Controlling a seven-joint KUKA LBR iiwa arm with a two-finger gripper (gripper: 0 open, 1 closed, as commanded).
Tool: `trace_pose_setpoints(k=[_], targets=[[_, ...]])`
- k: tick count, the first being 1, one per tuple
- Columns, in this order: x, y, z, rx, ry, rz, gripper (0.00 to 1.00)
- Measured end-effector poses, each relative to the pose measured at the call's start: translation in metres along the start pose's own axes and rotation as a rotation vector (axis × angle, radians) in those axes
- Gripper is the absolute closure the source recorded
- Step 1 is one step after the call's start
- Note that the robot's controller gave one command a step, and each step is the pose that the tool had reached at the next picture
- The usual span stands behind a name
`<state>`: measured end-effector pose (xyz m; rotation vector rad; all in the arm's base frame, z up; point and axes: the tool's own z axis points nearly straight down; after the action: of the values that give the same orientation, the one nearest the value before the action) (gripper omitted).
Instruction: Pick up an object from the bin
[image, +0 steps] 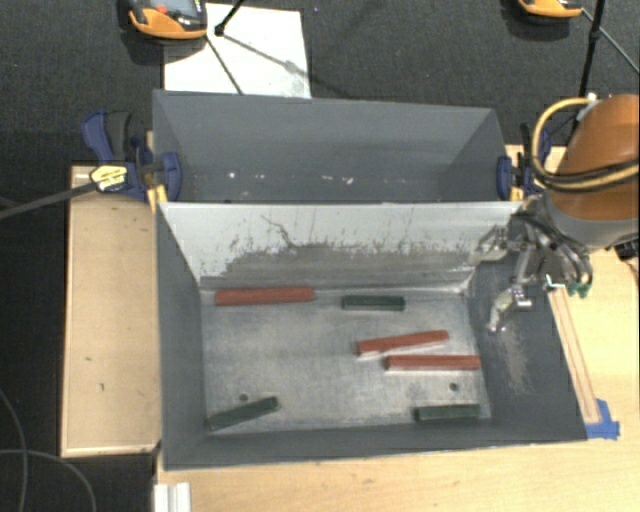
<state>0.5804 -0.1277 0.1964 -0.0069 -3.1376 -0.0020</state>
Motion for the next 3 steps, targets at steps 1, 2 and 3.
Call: trace_pose_setpoints(k=[1, 2, 3], targets=[[0.000, 0.000, -0.002, 0.001, -0.003, -0.001, 0.00], [0.039, -0.011, 0.040, 0.002, -0.010, -0.061, 0.00], [0.019, 0.002, 0.121, 0.003, -0.011, -0.180, 1.00]])
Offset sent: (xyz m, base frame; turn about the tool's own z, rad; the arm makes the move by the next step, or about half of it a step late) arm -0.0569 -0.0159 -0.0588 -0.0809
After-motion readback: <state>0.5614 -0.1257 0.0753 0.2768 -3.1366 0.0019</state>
